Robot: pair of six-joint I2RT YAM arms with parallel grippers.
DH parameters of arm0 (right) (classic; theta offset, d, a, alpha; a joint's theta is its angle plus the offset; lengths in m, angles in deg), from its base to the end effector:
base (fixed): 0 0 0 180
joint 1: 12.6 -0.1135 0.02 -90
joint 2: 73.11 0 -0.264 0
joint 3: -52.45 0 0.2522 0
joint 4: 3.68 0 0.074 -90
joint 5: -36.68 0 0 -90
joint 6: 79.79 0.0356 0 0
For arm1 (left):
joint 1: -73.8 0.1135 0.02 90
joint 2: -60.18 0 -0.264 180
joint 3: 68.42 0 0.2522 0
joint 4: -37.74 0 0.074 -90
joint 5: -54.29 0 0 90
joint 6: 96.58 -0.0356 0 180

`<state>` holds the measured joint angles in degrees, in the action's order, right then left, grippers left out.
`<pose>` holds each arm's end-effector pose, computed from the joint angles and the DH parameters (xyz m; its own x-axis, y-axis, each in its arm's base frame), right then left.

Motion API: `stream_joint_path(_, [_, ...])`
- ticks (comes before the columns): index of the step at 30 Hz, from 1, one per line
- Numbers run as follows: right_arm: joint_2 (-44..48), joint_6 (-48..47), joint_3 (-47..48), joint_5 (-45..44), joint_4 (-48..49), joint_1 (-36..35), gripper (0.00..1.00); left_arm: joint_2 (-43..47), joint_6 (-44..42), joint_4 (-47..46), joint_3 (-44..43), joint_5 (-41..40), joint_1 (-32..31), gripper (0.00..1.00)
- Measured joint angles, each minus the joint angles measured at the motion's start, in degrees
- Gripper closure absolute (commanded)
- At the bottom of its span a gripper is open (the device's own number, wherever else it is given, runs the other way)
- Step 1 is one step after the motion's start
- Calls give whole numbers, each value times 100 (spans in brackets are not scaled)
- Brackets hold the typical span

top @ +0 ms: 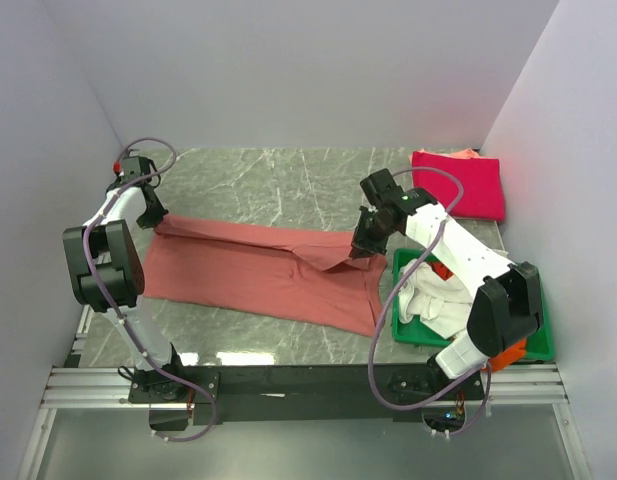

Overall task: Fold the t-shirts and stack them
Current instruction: Fold the tshirt

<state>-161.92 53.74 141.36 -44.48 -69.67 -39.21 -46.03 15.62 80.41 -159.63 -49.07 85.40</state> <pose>0.2759 0.1443 0.2782 -0.9352 0.2927 -0.1996 0.2005 0.9017 0.3830 0.3857 0.0876 0.2099 -0.6467 -0.5080 -0.5689 -0.6060 0.7952 -0.0213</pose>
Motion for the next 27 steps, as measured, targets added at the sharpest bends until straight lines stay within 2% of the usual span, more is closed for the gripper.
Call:
stream_joint_path(10, [61,7,-393,153,-35,-308,100,0,87,229,136,-387,0,97])
stream_joint_path(11, [61,7,-483,175,-39,-332,100,0,103,258,136,-437,0,82])
stream_joint_path(13, [61,2,-673,186,-48,-369,98,0,103,282,136,-525,7,58])
stream_joint_path(14, [63,0,-782,177,-48,-385,93,0,109,289,136,-579,9,36])
stream_joint_path(15, [63,9,-887,166,-57,-396,86,0,96,304,136,-638,17,29])
stream_joint_path(16, [63,9,-975,131,-81,-402,74,9,138,310,136,-693,24,24])
stream_joint_path(17, [63,26,-1021,72,-142,-409,70,26,168,313,136,-745,28,18])
stream_joint_path(18, [63,13,-1029,-22,-221,-439,63,48,188,315,136,-778,28,18])
stream_joint_path(19, [63,-9,-997,-144,-297,-476,62,94,201,317,136,-817,31,17])
stream_joint_path(23, [57,-214,-400,-595,-627,-828,60,348,208,313,131,-925,-116,17])
stream_joint_path(27, [-13,-529,503,-802,-581,-1239,60,402,234,299,59,-868,-636,17])
